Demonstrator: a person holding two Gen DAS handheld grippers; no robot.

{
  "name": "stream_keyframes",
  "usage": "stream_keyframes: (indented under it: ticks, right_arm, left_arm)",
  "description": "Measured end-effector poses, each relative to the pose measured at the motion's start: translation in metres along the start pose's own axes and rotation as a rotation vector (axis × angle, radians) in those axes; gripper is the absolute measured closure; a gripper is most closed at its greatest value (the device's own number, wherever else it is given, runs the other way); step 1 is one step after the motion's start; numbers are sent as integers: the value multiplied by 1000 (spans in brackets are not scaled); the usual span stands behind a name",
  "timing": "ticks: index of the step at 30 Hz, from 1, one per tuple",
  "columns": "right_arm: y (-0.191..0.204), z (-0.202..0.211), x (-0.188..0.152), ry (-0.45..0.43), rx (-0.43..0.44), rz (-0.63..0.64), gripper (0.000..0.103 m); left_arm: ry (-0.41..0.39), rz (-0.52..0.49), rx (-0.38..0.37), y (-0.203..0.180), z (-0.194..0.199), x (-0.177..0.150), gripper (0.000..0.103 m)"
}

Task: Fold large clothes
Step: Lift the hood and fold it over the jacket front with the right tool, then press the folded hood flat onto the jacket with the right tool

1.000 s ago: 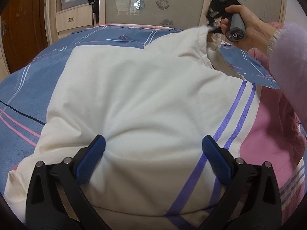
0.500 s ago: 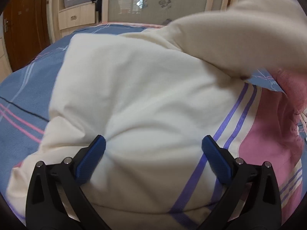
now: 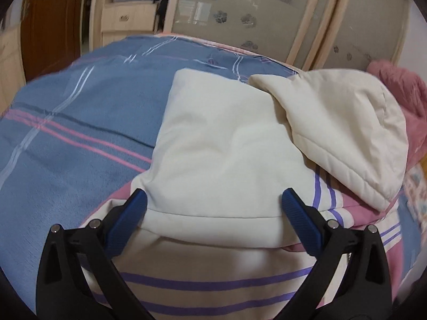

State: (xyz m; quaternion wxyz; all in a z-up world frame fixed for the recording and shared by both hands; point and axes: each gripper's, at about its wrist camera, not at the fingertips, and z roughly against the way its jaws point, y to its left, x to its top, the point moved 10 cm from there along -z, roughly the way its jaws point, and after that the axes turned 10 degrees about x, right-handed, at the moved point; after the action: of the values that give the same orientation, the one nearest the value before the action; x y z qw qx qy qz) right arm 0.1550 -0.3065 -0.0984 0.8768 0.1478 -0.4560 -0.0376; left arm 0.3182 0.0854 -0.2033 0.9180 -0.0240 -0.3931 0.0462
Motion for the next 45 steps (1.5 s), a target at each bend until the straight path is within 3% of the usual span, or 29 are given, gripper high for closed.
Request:
stream_keyframes:
  ticks: [3, 5, 6, 7, 8, 10, 12, 15, 17, 21, 25, 27, 29, 31, 34, 35, 37, 38, 40, 45]
  right_arm:
    - [-30, -58, 36, 34, -29, -93, 1]
    - [-50, -116, 40, 143, -67, -136, 5]
    - [-52, -133, 31, 185, -29, -165, 18]
    - [-53, -144, 27, 221, 3, -216, 62]
    - [-48, -151, 19, 255, 32, -294, 83]
    - [-22, -140, 21, 249, 152, -308, 89]
    - [17, -108, 26, 216, 293, -258, 90]
    - [50, -58, 22, 143, 416, -245, 90]
    - [51, -43, -1, 141, 406, -225, 90]
    - [28, -55, -86, 226, 281, -194, 90]
    - [2, -75, -130, 259, 284, -364, 87]
    - [0, -74, -128, 252, 291, -370, 79]
    - [0, -72, -129, 269, 265, -317, 45]
    - [-4, -68, -123, 279, 198, -232, 36]
    - [-12, -45, -106, 195, 113, -192, 39]
    - [-15, -35, -92, 129, 75, -173, 52]
    - [-11, -23, -67, 45, 28, -108, 64]
    - [-4, -14, -46, -32, 0, -57, 64]
    - [14, -12, -21, -99, -11, 26, 64]
    - [50, -63, 8, -10, 65, 126, 64]
  left_arm:
    - [-12, -46, 42, -9, -5, -6, 2]
    - [-21, -64, 61, -11, -5, -7, 2]
    - [-20, -65, 63, -11, -5, -7, 2]
    - [-20, -63, 60, -11, -4, -7, 2]
    - [-17, -53, 52, -10, -4, -7, 2]
    - [-12, -40, 39, -8, -5, -6, 2]
    - [-11, -39, 34, -9, -3, -6, 2]
    - [-12, -35, 30, -8, -2, -5, 2]
    - [-12, -17, 18, -6, 0, -5, 2]
    - [-22, 40, -10, 0, 10, 0, 2]
    - [-129, 53, -45, -4, 39, 10, 2]
    - [-179, 29, -67, -11, 51, 13, 2]
    - [-184, -39, -109, -30, 55, 10, 2]
    - [-136, -120, -159, -53, 50, -2, 2]
    - [-50, -237, -129, -80, 27, -29, 2]
    - [-47, -259, -109, -83, 24, -33, 2]
    - [-47, -299, -77, -88, 21, -39, 2]
    - [-43, -305, -79, -90, 21, -40, 2]
    - [-29, -291, -97, -90, 20, -41, 2]
    - [11, -257, -139, -83, 16, -43, 2]
